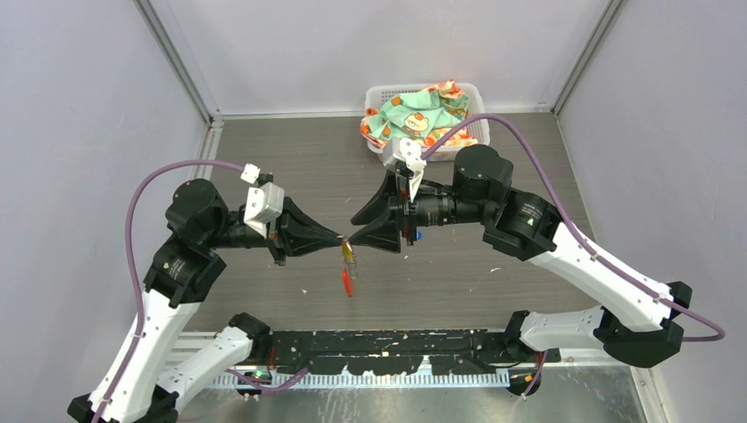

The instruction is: Put the keys on the keyring

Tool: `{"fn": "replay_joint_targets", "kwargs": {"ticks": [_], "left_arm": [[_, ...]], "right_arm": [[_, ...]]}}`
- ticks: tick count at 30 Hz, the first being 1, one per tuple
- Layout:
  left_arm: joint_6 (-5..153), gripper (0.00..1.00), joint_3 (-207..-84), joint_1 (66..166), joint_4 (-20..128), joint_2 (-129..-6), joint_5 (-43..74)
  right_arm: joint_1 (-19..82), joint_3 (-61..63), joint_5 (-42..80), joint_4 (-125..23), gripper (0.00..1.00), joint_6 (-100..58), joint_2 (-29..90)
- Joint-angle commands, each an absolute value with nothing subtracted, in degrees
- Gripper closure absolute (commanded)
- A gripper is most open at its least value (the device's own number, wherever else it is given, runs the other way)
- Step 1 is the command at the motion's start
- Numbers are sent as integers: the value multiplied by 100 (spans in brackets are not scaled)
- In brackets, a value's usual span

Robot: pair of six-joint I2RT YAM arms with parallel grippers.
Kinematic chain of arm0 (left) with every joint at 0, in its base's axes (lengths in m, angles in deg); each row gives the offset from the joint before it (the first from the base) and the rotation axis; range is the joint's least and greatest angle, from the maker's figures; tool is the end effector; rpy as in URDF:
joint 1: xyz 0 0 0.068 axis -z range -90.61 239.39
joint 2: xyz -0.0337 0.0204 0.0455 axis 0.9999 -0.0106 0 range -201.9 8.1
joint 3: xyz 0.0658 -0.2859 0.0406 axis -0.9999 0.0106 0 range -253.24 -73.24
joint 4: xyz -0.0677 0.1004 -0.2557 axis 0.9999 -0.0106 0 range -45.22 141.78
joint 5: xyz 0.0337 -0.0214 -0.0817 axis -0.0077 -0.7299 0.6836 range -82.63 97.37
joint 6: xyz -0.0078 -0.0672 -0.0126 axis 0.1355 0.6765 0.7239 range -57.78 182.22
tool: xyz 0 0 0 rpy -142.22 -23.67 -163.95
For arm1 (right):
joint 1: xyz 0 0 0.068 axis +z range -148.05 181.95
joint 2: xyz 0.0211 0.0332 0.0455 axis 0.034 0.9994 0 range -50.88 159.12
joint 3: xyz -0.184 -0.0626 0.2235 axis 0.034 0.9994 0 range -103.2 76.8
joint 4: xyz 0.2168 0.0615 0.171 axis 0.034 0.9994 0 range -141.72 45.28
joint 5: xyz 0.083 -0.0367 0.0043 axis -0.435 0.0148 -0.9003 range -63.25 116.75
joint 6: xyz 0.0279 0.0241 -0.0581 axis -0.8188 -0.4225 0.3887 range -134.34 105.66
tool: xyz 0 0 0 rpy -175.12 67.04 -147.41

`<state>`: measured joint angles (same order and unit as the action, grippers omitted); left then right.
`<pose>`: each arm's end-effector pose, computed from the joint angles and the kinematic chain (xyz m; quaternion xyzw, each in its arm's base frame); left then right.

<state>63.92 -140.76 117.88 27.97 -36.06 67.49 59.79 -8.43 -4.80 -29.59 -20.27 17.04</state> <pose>0.0975 -0.1079 0.4747 0.4855 0.5160 -0.5020 0.4960 0.1192 0.2444 0.5072 -0.4755 0.5565 0.5139 0.4473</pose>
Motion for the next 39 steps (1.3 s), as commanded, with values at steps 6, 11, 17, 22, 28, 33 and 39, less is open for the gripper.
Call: {"fn": "replay_joint_targets", "kwargs": {"ticks": [6,11,17,22,28,33,39], "left_arm": [[6894,100,-14330,11778,3414,-3619,6852],[6983,100,-14341,11778,3480,-3619,6822],[7077,100,-14327,11776,3547,-3635,6768],[7136,100,-14267,11778,3593,-3646,6790],[6959,100,-14258,11778,3391,-3621,6768],[6158,71,-14431,11778,2476,-3572,6834],[5172,57,-14563,11778,1400,-3567,6947]], "right_arm": [[5960,-869,-1003,-3552,65,-2096,1888],[5960,-855,-1104,-3541,74,-2140,1928],[5955,-872,-1234,-3539,92,-2199,1979],[5956,-903,-1313,-3537,94,-2294,2049],[5962,-909,-1240,-3317,99,-2283,1955],[5961,-1142,-1237,-2640,99,-2071,1855],[5961,-1360,-1405,-1948,99,-1873,1852]]}}
